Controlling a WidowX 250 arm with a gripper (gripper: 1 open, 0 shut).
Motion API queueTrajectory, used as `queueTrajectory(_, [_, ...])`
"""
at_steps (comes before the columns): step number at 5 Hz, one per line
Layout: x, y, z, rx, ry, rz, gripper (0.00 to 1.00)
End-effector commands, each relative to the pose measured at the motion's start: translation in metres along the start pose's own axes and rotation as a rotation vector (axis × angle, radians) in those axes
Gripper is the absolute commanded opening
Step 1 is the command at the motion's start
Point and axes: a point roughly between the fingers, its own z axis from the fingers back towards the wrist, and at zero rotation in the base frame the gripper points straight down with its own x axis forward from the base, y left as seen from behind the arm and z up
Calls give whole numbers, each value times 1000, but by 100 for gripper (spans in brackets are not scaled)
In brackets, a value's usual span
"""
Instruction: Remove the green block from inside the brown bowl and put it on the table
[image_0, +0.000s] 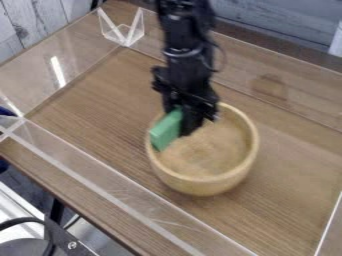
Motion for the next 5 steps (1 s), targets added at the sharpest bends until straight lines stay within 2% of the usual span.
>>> queueTrajectory(1, [-1,31,4,24,-41,27,0])
queueTrajectory(2, [-6,46,-6,28,-32,42,0])
queueTrajectory(5, [-9,36,-10,17,-23,29,0])
